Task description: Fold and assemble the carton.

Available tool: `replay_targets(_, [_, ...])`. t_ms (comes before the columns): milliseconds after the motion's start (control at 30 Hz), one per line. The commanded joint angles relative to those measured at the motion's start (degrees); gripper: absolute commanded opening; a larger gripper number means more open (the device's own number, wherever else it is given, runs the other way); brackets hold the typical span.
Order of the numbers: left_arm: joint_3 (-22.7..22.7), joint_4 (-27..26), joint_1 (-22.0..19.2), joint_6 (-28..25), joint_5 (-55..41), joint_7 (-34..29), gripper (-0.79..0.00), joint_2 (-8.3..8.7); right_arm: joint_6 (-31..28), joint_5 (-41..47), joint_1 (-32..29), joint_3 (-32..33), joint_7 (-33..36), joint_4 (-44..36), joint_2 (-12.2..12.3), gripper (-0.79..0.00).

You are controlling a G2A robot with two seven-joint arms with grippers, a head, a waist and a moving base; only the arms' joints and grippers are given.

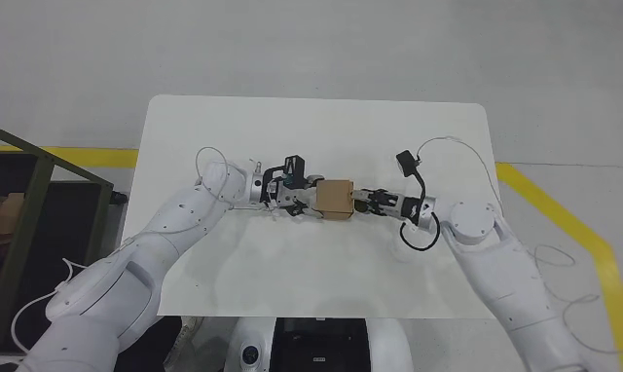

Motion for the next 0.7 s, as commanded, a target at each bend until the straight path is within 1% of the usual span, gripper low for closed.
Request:
replay_targets(0, [-0.02, 0.05, 0.0, 0.04, 0.02, 0.08, -0.252, 0.0, -0.1, 0.11, -0.14, 0.34, -0.39, 0.23, 0.06, -0.727])
replay_targets(33, [-0.03, 0.07, -0.01, 0.03, 0.04, 0.12, -0.249, 0.01, -0.09, 0.08, -0.1, 0.38, -0.52, 0.48, 0.07, -0.785])
replay_targets(267, [-0.04, 0.11, -0.02, 0.0, 0.18, 0.29, -0.243, 0.03, -0.57, 0.89, 1.38, -0.94, -0.51, 3.17, -0.37, -0.785])
replay_targets(367, [-0.06, 0.08, -0.02, -0.03, 0.22, 0.33, -0.252, 0.05, -0.73, 0.91, 2.02, -1.63, -0.43, 3.85, -0.57, -0.785])
replay_targets(667, [-0.12, -0.42, -0.09, -0.14, 0.26, 0.13, -0.243, 0.06, -0.62, 0.49, 3.46, -3.8, -0.12, 4.03, -1.14, -0.785])
